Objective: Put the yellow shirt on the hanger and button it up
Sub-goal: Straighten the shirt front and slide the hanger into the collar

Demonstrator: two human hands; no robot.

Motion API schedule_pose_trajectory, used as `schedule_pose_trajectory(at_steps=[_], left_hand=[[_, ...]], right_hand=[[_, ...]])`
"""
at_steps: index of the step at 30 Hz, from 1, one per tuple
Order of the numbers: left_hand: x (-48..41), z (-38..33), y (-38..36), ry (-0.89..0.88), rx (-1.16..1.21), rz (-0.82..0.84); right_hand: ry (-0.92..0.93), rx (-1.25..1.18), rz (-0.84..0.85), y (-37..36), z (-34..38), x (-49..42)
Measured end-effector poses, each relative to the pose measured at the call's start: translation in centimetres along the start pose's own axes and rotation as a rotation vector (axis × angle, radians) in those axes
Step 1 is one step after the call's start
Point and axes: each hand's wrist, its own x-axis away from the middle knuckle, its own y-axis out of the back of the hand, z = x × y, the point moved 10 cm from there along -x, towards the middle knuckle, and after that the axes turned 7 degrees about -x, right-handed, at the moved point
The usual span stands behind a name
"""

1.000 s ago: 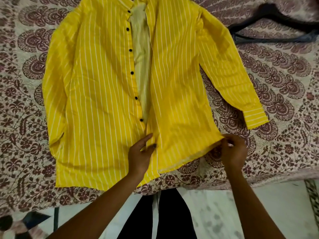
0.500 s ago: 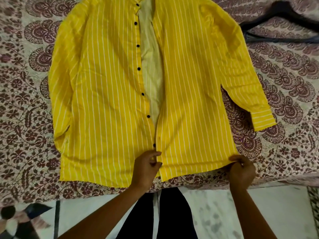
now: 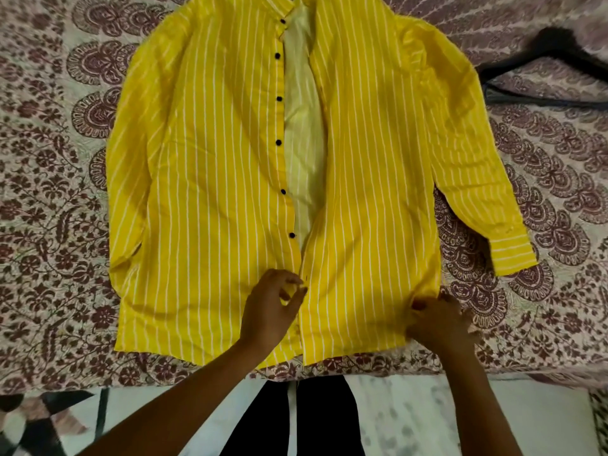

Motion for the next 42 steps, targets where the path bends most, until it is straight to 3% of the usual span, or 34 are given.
schedule_pose_trajectory(at_steps=[1,3,6,9,13,18,22,24,26,29,32,36,39,42], left_hand=[[-1.0,-0.5,0.8,-0.020,0.019,-0.047],[-3.5,-1.7,2.3,-0.047,0.075,-0.125],[-8.3,-2.9,2.8,-0.010,0.167,-0.141],[-13.5,-2.5,0.7,0.143,0.233,-0.002],[-16.0,-3.1,-3.0,0.335,0.341,0.256],[-16.6,-3.9,-4.7,0.466,0.264,0.434],[-17.7,-4.1,-3.1,0.334,0.284,0.306],[-17.7,-3.2,-0.2,0.259,0.223,0.032],[-16.7,-2.1,3.0,0.254,0.006,-0.208],[-16.1,-1.4,4.2,0.290,-0.116,-0.188],[-17.9,-3.2,4.6,0.201,-0.007,-0.187],[-23.2,-3.9,3.5,0.262,0.374,-0.128],[-27.5,-5.3,1.5,0.375,0.515,0.036],[-30.1,-6.6,-0.2,0.605,0.681,0.211]], right_hand=[[-0.041,0.121,0.084,-0.1,0.6,0.6],[-0.008,0.263,0.001,1.8,2.8,1.9],[0.349,-0.043,-0.337,5.3,9.1,4.7],[0.613,-0.301,-0.361,4.6,14.7,5.0],[0.683,-0.217,-0.397,2.7,18.6,1.7],[0.780,-0.034,-0.409,2.4,20.1,-2.0],[0.868,0.050,-0.402,2.4,20.3,-2.5],[0.893,0.109,-0.385,1.9,20.3,-2.6],[0.938,0.096,-0.394,2.3,20.2,-2.7],[1.060,0.013,-0.445,4.5,21.5,-2.8],[1.162,-0.122,-0.520,7.8,23.2,-3.2],[1.237,-0.215,-0.597,12.5,27.3,-4.8],[1.235,-0.269,-0.617,15.5,30.7,-6.9],[1.207,-0.319,-0.617,17.7,33.5,-9.3]])
